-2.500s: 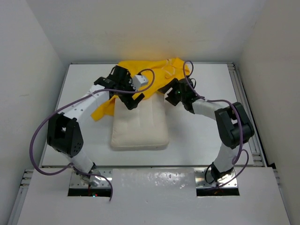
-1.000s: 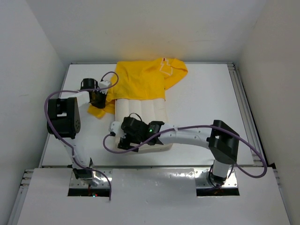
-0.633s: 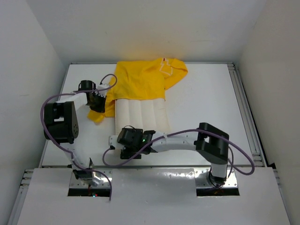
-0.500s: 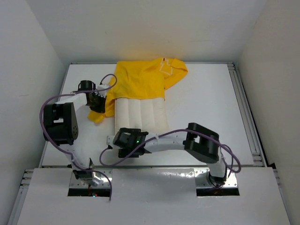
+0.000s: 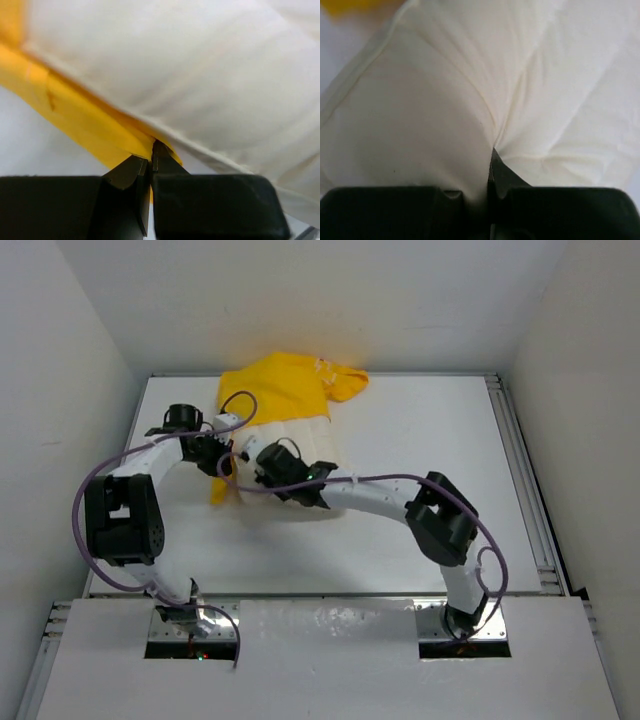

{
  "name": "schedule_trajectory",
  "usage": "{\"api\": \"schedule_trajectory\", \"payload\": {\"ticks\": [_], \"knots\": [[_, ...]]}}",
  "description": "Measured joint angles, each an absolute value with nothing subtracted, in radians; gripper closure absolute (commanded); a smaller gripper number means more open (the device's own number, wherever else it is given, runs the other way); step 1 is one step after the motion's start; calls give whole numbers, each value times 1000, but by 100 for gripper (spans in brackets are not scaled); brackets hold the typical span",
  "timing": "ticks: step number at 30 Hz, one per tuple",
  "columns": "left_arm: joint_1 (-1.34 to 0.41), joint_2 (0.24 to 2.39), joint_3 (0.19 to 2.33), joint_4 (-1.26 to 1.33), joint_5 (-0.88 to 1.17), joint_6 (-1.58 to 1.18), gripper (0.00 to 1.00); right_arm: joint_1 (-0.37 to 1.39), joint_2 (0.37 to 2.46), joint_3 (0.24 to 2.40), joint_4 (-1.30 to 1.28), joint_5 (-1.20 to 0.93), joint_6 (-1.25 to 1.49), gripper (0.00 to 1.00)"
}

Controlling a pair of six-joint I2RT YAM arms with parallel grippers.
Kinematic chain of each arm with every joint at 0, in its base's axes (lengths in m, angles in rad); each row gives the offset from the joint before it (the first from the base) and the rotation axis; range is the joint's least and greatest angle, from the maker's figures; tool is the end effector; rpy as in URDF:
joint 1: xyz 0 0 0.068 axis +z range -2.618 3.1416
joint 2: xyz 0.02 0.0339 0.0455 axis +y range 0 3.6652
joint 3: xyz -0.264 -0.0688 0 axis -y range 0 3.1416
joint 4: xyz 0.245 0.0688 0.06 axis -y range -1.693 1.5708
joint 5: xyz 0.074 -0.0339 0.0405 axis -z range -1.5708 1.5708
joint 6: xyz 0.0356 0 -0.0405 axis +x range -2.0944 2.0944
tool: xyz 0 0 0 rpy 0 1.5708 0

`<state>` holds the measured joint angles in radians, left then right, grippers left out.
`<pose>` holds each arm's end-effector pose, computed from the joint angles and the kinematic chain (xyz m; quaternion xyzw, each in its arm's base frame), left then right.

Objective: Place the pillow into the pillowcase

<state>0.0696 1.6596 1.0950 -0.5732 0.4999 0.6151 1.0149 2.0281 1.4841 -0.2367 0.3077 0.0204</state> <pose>0.3271 0.0057 0.2005 0.3061 0.8970 -0.1577 0.2772 0.2487 0.3799 0.1990 -0.3832 0.8298 0.0653 0.4005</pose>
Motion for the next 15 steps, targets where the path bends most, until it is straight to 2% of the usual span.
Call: {"api": "schedule_trajectory", "payload": {"ticks": [9,15], "knots": [[33,1637,1319,-889,712,862,100,815,1827,1484,-16,317,294,100],[14,1631,1336,-1005,790,987,100,836,1858,1480,6,347,399,100]]}}
